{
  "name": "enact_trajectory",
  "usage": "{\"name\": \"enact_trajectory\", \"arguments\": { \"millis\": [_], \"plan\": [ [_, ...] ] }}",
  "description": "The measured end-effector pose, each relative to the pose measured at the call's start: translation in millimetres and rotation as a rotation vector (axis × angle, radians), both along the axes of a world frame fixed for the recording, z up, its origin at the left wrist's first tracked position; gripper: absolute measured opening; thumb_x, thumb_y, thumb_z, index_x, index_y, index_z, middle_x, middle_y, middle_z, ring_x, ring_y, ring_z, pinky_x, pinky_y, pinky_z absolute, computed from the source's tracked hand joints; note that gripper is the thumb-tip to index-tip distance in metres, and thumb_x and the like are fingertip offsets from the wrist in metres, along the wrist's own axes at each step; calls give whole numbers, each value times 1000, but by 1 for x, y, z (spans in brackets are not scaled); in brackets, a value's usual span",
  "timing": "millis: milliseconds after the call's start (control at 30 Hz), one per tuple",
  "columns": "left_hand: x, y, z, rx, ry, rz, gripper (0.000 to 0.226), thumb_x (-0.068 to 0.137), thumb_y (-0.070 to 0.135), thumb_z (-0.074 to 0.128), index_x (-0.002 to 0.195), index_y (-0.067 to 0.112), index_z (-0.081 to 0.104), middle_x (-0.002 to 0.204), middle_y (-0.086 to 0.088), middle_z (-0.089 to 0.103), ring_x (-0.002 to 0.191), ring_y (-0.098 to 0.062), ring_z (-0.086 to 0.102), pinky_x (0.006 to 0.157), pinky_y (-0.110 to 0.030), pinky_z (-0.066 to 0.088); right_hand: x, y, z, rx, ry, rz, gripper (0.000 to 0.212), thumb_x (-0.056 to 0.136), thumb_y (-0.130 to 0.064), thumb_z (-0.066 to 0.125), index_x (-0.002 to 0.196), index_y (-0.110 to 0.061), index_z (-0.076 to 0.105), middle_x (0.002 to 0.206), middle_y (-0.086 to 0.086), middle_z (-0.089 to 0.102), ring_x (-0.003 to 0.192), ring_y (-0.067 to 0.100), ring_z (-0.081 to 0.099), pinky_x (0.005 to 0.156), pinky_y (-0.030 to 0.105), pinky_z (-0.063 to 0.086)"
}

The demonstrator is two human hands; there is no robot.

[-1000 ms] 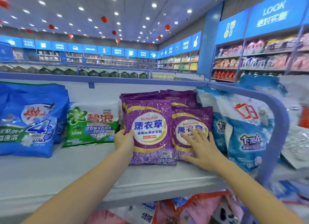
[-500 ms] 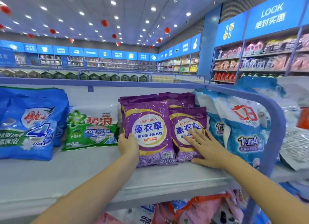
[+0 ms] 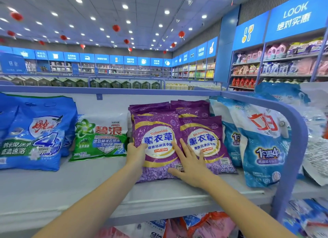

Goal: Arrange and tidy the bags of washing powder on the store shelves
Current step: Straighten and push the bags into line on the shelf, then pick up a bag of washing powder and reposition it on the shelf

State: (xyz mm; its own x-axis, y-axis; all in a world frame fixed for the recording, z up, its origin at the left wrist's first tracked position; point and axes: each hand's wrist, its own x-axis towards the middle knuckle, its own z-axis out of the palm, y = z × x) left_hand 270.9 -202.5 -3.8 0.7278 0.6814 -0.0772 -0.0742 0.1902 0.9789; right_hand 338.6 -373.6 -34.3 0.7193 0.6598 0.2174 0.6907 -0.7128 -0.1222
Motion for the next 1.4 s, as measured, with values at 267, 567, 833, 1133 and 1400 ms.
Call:
{"name": "enact_trajectory", "arguments": {
  "millis": [267, 567, 833, 1133, 1400],
  "plan": [
    [-30, -12, -7, 1572, 206, -101, 82, 87, 48, 57, 151, 25, 10, 158, -7, 6, 145, -25, 4, 117, -39, 8, 0, -11, 5, 85, -27, 16, 94, 60, -89, 0, 139, -45, -24, 156, -6, -20, 145, 16, -13, 113, 53, -6],
    [-12, -9, -24, 1905, 484, -376, 75, 70, 73, -17, 133, 35, -31, 156, -3, -24, 143, -25, -24, 114, -47, -14, 43, -76, 1, -35, -74, -285, 76, 92, -65, 17, 148, -27, -15, 156, 4, -23, 144, 24, -19, 117, 46, 1],
    [-18, -20, -10, 1852, 439, -324, 72, 96, 55, 32, 151, 29, -5, 159, -5, -14, 146, -27, -15, 116, -49, -8, 23, -73, 14, 52, -114, -258, 91, 78, -78, 3, 151, -25, -6, 159, 4, -10, 145, 21, -13, 116, 42, -6],
    [-42, -59, 3, 1421, -98, -319, 89, 70, 73, 20, 145, 25, 31, 155, 3, 21, 143, -19, 17, 115, -39, 15, -79, -127, 25, 620, -504, -72, 39, 92, -34, 44, 129, -21, 47, 131, -3, 50, 123, 10, 41, 106, 26, 30],
    [-49, -107, -18, 1159, -567, -323, 37, 82, 66, 47, 109, 41, 52, 120, 24, 49, 111, 5, 50, 83, -16, 42, -96, -275, -11, 802, -468, -525, 34, 89, -39, 41, 114, -20, 54, 106, -9, 53, 102, 11, 47, 86, 11, 30]
  ]
}}
